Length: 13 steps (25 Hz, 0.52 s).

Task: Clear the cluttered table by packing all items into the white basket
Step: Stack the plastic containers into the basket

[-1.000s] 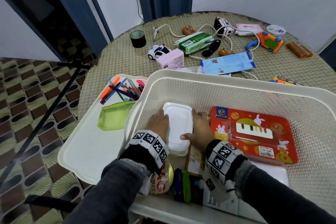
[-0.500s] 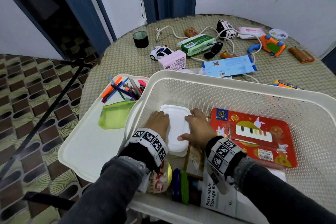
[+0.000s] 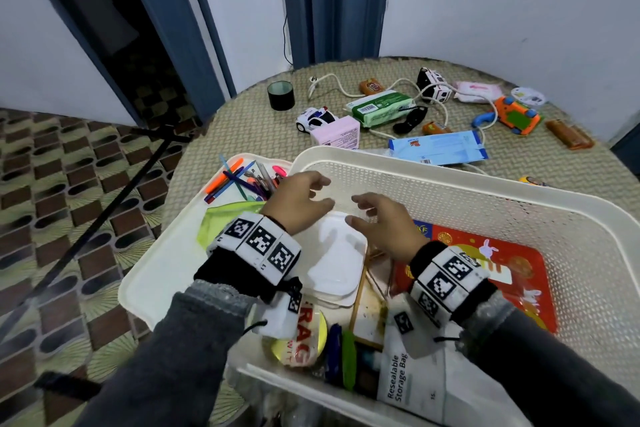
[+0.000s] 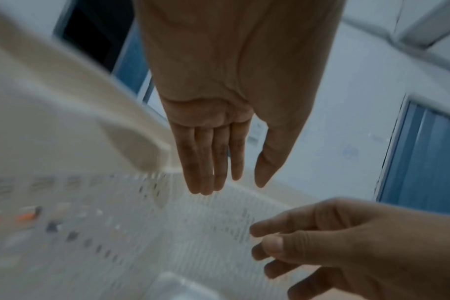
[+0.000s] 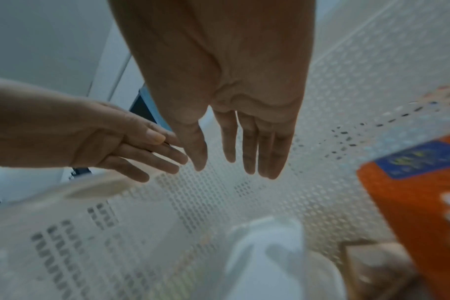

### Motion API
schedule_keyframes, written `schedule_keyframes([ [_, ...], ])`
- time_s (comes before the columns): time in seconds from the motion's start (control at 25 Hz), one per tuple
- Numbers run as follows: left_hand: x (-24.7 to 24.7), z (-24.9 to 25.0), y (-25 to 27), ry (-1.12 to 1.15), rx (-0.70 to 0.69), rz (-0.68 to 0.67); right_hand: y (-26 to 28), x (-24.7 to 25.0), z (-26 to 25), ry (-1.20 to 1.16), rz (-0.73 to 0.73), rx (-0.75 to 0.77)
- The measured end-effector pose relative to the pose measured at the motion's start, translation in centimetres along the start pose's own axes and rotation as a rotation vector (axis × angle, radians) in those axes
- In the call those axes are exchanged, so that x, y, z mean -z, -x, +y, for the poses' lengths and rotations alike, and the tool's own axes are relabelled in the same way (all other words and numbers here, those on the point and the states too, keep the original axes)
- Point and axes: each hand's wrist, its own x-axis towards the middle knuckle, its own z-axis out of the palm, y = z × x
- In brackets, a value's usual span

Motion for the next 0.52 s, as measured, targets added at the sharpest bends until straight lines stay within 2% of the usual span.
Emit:
schedule_keyframes([
  [0.16, 4.5, 1.6, 2.0, 0.176, -0.113, 0.207, 0.2, 1.6, -4.7, -0.247, 0.060, 0.073],
  [0.28, 7.4, 1.2, 4.2, 0.260, -0.139, 0.327, 0.6, 2.0, -8.4, -0.393, 0.062, 0.142],
  [0.52, 12.8, -5.8, 10.5, 0.365, -0.052, 0.500, 2.4, -1.6, -17.0, -0.565, -0.031, 0.182],
])
